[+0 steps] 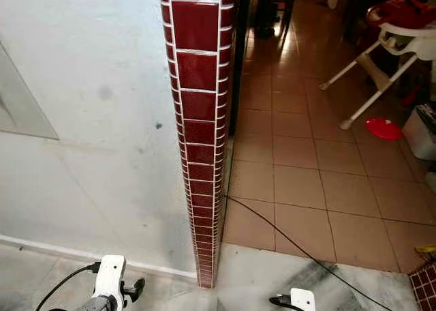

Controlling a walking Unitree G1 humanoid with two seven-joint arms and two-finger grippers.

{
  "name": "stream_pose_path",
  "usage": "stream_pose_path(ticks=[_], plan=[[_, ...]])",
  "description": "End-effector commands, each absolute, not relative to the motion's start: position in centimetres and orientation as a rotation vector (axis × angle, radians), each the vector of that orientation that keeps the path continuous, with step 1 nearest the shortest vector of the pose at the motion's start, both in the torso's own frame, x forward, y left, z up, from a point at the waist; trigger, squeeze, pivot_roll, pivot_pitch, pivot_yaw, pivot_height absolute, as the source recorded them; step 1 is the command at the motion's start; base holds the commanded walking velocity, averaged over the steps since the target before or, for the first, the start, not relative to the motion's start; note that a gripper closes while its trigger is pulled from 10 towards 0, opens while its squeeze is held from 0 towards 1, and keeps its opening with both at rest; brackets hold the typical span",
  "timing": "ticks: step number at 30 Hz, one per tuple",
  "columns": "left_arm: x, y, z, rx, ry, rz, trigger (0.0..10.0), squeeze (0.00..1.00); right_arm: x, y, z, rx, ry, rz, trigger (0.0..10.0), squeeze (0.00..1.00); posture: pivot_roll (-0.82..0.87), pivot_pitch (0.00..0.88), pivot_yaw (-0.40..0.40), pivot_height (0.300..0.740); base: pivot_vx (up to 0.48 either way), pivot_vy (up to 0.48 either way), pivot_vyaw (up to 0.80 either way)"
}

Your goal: Hang keys on a hook

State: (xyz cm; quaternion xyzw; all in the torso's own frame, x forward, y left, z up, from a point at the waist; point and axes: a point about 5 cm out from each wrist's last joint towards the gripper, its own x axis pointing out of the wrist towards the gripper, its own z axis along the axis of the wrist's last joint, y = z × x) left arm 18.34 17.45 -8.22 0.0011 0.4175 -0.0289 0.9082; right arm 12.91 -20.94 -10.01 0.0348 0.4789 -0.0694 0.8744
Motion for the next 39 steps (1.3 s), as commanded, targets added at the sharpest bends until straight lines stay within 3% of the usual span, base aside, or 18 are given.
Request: stream_pose_path(ticks=[1, 6, 39], plan=[[18.3, 17.47, -8.25, 0.02, 0.869, -0.07, 10.0, 0.0, 13.01, -20.88, -10.0, 0.068, 1.002, -0.144, 10.0, 0.0, -0.05, 0.0, 0.002, 0.74, 0.0, 0.0, -0.58], [18.32, 17.43, -8.25, 0.029, 0.87, -0.081, 10.0, 0.0, 13.02, -20.91, -9.98, 0.057, 0.997, -0.139, 10.0, 0.0, -0.05, 0.0, 0.005, 0.74, 0.0, 0.0, -0.56], [17.72, 17.69, -8.56, 0.029, 0.905, -0.079, 10.0, 0.0, 12.64, -21.27, -10.11, -0.009, 1.04, -0.113, 10.0, 0.0, -0.04, 0.0, -0.006, 0.74, 0.0, 0.0, 0.0]])
